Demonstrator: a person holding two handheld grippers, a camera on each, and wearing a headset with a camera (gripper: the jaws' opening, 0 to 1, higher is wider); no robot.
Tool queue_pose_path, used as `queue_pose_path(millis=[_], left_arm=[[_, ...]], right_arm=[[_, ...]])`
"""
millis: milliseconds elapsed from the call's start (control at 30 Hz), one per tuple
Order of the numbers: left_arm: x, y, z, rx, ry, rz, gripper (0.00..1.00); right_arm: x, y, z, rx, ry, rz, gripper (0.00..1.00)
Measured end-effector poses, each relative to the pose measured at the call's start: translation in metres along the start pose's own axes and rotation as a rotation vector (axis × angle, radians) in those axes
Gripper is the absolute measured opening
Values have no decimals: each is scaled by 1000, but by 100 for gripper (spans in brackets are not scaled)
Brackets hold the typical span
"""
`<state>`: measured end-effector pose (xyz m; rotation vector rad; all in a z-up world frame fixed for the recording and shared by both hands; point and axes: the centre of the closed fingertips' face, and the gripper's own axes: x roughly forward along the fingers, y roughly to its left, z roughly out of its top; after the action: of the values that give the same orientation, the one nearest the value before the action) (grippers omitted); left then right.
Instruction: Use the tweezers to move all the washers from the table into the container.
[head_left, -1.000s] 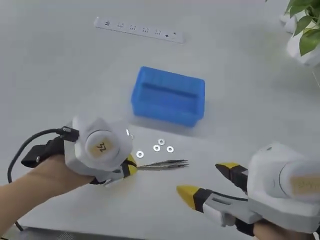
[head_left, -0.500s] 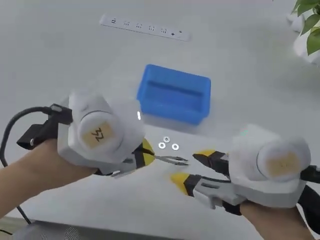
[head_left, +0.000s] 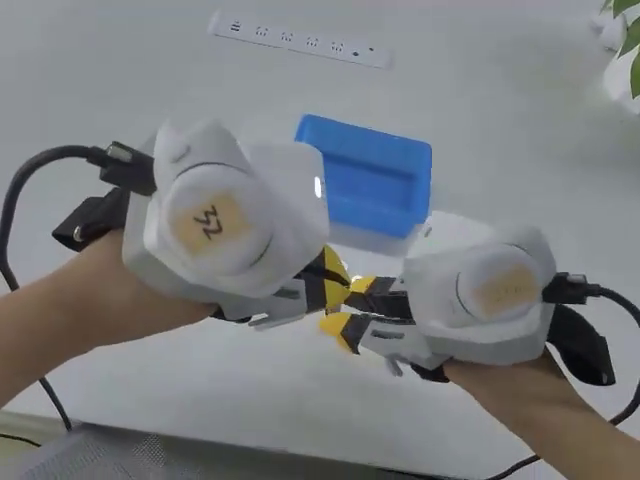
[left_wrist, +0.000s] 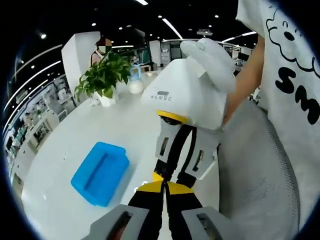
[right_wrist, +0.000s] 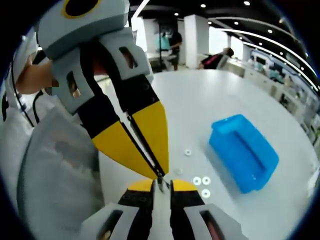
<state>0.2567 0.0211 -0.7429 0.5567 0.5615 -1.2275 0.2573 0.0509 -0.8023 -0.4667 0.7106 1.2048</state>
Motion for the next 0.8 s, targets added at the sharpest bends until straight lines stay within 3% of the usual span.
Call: queue_pose_path(millis=[167, 267, 333, 400, 433, 467, 500, 567, 600, 700, 767, 800], left_arm=[[-5, 0, 3, 25, -2, 11, 0], [-10, 6, 5, 0, -32, 84, 0], [-16, 10, 5, -75, -73, 140, 5], [-23, 11, 0, -176, -89, 183, 21], [-30, 16, -5, -241, -108, 238, 26], [-33, 18, -7, -260, -118, 264, 30], [-43, 21, -12, -308, -146, 317, 33], [-56, 23, -24, -366, -158, 388, 37], [-67, 26, -37, -421, -164, 464, 41], [-85, 24, -65, -521, -144, 585, 56], [-103, 25, -90, -581, -130, 721, 61], [-107, 23, -98, -601, -117, 751, 63]], right_arm=[[2, 3, 7, -68, -3, 7, 6], [2, 1, 13, -88, -7, 2, 5], [2, -3, 18, -103, -20, -9, 4], [2, -5, 22, -107, -21, -13, 2], [3, -8, 24, -108, -22, -15, 2], [3, -10, 25, -109, -23, -16, 2], [4, -14, 28, -106, -28, -19, 3], [5, -18, 32, -98, -35, -22, 3], [7, -22, 35, -92, -39, -22, 3], [9, -29, 40, -85, -51, -29, 2], [11, -36, 46, -62, -69, -33, 2], [11, -39, 48, -53, -76, -37, 2]])
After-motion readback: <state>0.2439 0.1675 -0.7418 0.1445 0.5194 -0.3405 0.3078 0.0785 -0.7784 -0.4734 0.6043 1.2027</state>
